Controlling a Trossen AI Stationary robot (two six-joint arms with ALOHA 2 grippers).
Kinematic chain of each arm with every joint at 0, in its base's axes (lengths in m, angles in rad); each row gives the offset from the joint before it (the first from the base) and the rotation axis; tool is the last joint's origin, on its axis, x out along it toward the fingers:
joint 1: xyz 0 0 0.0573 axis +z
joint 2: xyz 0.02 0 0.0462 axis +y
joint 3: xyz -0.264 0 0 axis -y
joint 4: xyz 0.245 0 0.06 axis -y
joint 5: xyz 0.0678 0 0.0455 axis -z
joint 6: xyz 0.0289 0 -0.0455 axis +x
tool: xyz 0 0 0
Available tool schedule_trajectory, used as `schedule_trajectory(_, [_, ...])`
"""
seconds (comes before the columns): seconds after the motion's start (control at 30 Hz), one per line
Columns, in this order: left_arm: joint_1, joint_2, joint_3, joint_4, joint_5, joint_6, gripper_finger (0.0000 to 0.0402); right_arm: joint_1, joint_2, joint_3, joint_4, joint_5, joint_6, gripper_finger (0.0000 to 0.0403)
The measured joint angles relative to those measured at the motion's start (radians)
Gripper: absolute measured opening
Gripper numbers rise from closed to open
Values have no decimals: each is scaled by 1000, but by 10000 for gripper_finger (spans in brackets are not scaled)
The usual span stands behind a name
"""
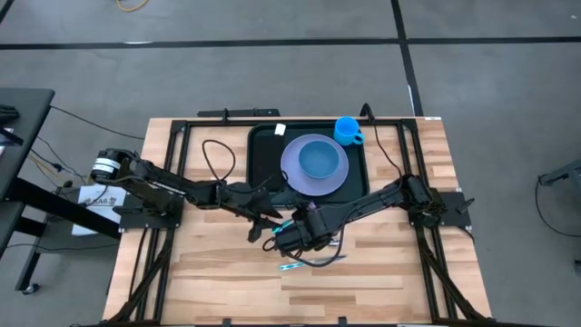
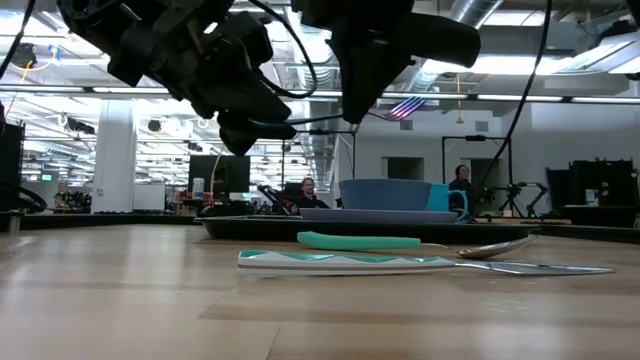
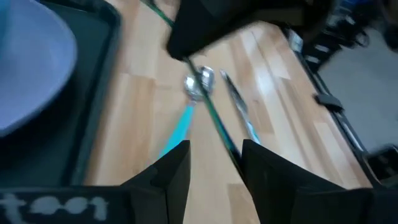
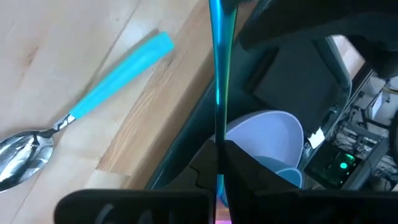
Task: Set up tray
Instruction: Put the blue fork on the black napkin on the black tray
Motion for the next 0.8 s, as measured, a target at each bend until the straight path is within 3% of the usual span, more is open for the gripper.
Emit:
schedule_trajectory(0.37, [-1, 0, 0, -12, 40, 20, 70, 0, 0, 0, 28, 12, -26, 3])
schedule_trajectory(0.57, [3, 1, -2, -34, 20, 26, 11, 1, 0, 1, 40, 16, -24, 4])
schedule_trajectory(0.8, [2, 2, -2, -42, -6, 40, 2, 1, -1, 1, 44, 16, -23, 5])
